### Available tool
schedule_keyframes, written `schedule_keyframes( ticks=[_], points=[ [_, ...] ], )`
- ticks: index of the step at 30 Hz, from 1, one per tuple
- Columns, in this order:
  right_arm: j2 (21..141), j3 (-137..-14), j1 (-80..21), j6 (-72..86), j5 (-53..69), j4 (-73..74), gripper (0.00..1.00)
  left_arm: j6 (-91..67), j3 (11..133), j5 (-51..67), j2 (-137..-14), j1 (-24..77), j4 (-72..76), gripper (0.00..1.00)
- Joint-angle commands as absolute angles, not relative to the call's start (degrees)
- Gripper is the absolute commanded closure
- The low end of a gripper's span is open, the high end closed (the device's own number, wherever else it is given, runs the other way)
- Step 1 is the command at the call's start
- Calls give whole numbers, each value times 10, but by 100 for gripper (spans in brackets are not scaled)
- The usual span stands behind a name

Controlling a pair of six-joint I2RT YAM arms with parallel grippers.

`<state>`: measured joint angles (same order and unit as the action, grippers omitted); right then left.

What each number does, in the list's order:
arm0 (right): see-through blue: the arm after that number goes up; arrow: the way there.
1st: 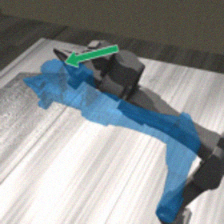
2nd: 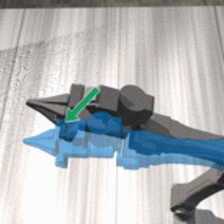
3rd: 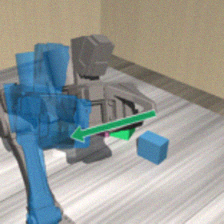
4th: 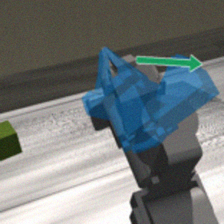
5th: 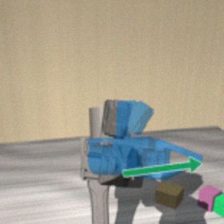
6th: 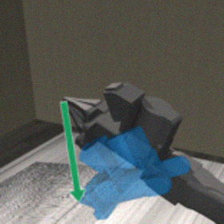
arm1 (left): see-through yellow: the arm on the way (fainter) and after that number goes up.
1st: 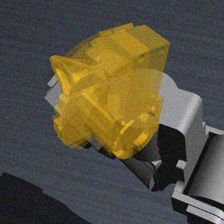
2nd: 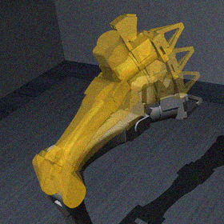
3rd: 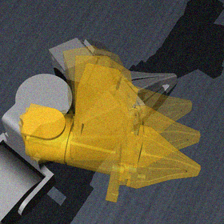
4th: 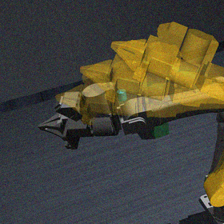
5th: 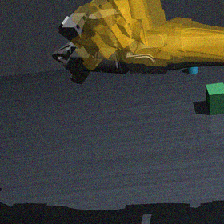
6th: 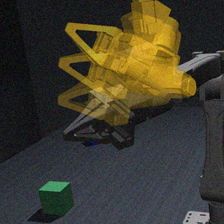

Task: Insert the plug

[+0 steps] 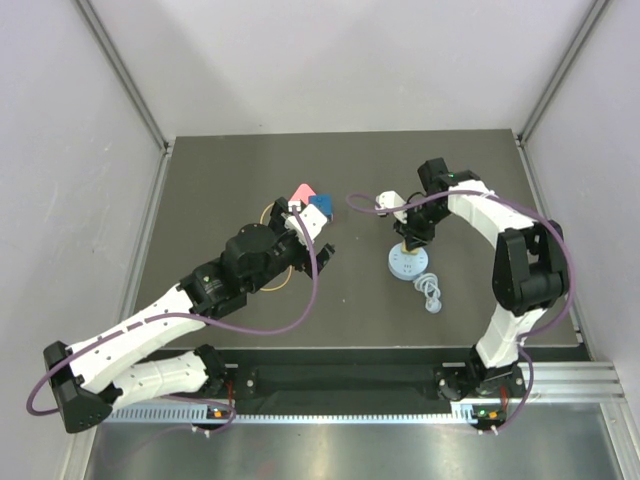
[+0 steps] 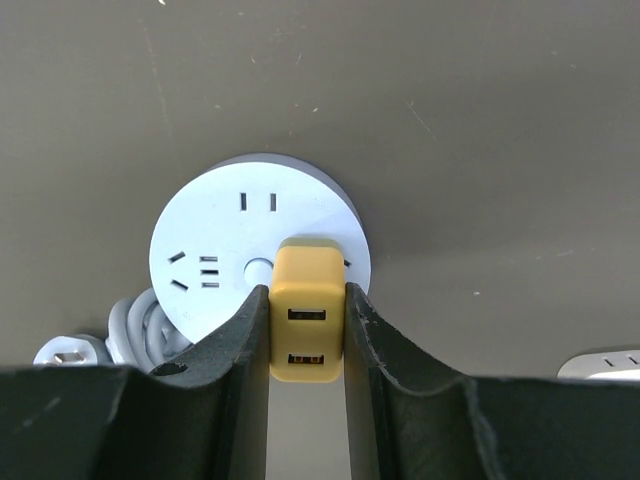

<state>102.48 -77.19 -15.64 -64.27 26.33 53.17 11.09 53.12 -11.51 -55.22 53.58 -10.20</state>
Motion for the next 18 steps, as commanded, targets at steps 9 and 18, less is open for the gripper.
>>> schedule_keyframes(
  ticks=[9,18],
  points=[
    [1057,-679,-168,-633,226,488,100,118,526,-123,-536,538,-65,4],
    [1049,-680,-154,-599,198,433,100,119,526,-125,-536,538,-64,4]
  ],
)
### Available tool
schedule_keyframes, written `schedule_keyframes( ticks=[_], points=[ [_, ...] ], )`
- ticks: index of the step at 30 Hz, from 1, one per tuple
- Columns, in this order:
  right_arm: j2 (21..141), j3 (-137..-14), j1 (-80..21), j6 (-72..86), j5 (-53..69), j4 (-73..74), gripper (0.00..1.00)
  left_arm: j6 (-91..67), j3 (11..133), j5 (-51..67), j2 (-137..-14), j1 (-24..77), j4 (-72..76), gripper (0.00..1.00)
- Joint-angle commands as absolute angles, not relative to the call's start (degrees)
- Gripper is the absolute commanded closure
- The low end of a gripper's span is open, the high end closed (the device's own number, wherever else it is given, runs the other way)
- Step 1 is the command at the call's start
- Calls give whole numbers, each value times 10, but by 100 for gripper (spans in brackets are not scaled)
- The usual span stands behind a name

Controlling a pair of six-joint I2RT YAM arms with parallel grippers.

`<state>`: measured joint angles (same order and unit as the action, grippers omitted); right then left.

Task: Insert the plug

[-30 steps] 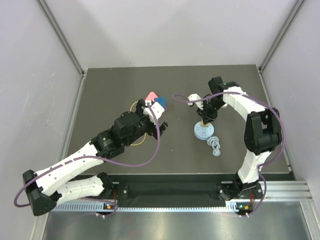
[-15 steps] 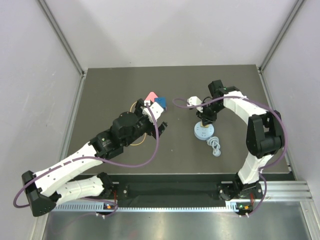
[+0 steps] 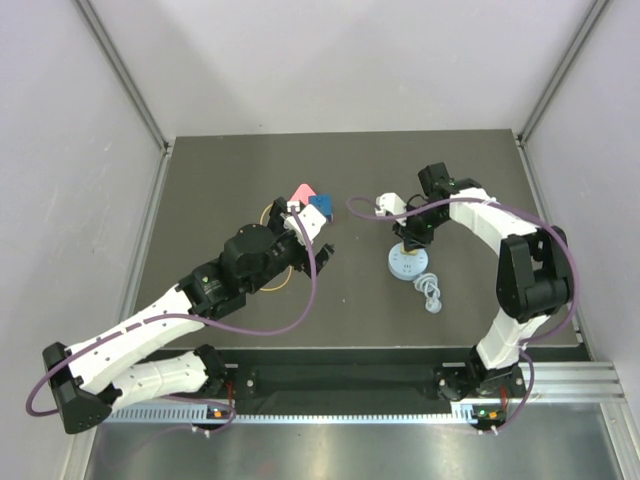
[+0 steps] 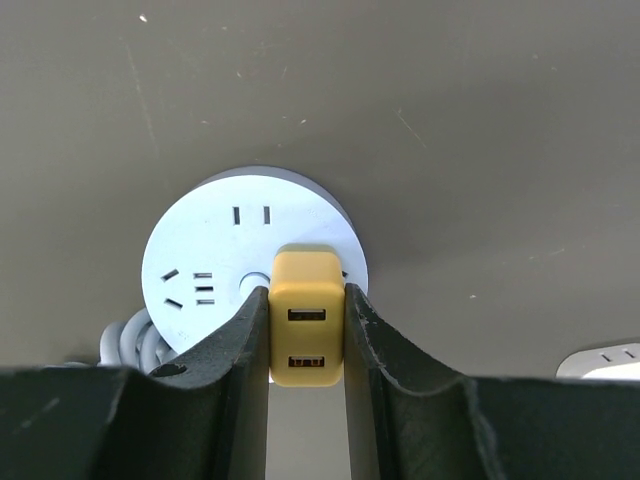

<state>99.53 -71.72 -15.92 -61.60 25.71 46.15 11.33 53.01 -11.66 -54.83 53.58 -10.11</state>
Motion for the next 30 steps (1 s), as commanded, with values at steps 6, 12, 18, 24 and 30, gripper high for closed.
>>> schedule_keyframes(
  ticks=[6,12,18,24,30],
  points=[
    [1062,-758,-127,-514,165,397,89,120,526,-128,-537,538,-65,4],
    [1052,-800,-126,-497,178,399,57,122,526,-129,-534,538,-65,4],
    [1010,-802,-126,-479,197,376,39,122,526,-128,-534,538,-65,4],
    [963,-794,-126,-435,222,325,30,121,526,-126,-535,538,-67,4],
    [936,-783,-127,-359,140,245,23,119,526,-126,-533,538,-69,4]
  ],
)
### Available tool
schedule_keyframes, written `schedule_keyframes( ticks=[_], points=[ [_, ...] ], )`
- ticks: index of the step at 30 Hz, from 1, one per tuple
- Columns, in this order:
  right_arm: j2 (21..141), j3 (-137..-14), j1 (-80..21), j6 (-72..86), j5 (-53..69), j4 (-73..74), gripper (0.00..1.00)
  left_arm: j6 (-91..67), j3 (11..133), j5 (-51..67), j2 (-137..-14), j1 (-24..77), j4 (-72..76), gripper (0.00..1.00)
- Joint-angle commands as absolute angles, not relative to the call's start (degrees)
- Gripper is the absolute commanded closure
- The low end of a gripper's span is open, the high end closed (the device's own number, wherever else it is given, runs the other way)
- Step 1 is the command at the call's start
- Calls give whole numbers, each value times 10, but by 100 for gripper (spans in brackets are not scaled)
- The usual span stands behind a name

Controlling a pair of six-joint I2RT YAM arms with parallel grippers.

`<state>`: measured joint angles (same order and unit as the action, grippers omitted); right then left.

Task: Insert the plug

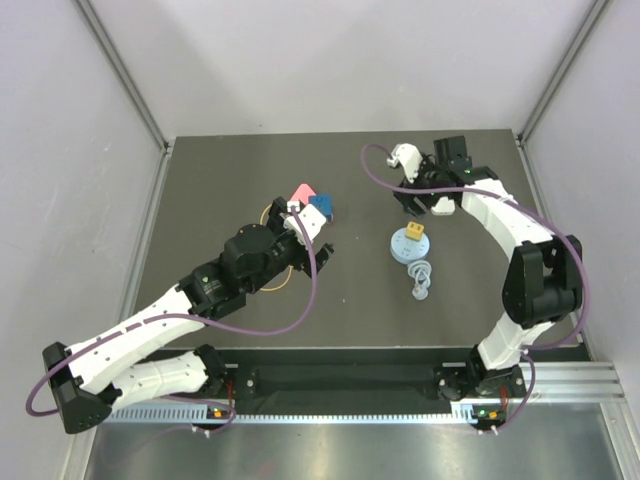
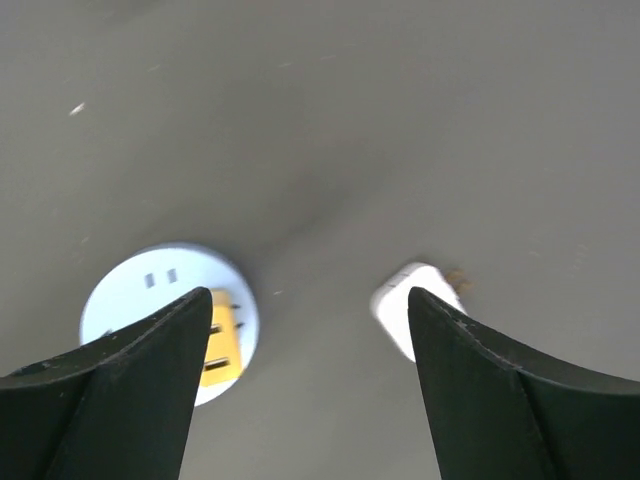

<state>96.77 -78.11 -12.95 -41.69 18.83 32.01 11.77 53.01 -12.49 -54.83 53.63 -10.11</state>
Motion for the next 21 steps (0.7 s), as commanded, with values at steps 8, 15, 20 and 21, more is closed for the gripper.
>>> schedule_keyframes(
  ticks=[8,15,20,21],
  points=[
    [1012,-862,-95,-129,-42,263,1,114,527,-126,-530,539,-68,4],
    [1083,-903,-75,-4,-155,295,0,113,526,-127,-528,539,-64,4],
    [1157,-956,-73,20,-164,340,0,105,528,-117,-521,539,-62,5],
    [1163,-955,-73,19,-162,338,0,105,526,-116,-519,539,-58,4]
  ],
)
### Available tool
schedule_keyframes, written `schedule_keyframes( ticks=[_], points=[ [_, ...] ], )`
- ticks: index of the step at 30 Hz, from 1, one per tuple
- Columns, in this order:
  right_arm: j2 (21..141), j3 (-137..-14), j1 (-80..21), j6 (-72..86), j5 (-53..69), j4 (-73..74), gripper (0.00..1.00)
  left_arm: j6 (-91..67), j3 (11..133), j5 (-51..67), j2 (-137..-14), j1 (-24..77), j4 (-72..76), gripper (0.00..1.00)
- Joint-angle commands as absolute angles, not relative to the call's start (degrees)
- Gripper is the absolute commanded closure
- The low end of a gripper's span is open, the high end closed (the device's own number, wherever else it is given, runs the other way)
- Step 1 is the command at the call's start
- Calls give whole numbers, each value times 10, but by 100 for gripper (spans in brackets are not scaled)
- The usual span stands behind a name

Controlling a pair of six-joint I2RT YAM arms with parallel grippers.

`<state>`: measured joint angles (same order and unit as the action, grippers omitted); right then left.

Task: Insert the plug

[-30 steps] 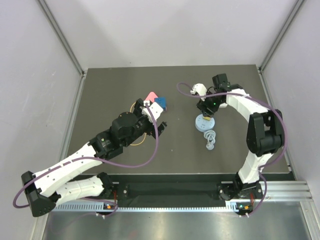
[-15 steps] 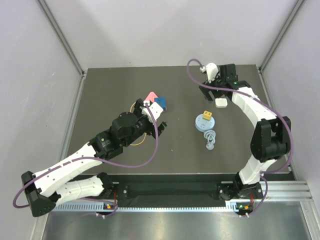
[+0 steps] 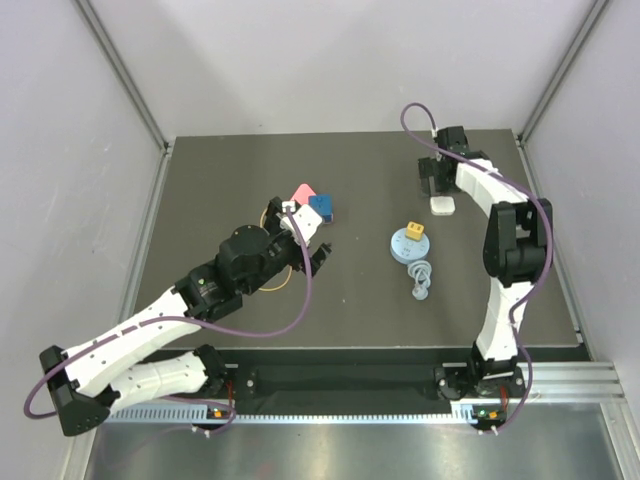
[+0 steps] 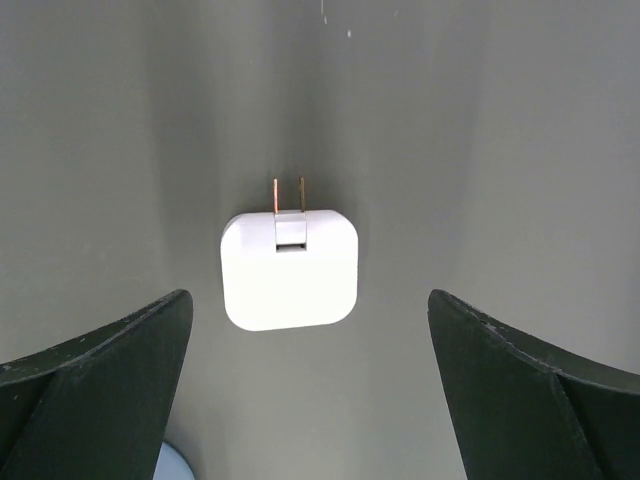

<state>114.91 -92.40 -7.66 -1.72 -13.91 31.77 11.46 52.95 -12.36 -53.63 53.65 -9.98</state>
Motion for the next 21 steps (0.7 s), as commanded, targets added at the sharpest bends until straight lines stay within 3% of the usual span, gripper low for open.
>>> schedule_keyframes(
  ticks=[1,16,21],
  points=[
    [1170,-955,-73,22,-161,335,0,105,525,-117,-520,539,-58,5],
    [1190,-882,-54,13,-83,272,2,109,522,-124,-532,540,-57,5],
    [1180,-858,-33,15,-58,251,7,109,520,-125,-534,541,-57,5]
  ],
)
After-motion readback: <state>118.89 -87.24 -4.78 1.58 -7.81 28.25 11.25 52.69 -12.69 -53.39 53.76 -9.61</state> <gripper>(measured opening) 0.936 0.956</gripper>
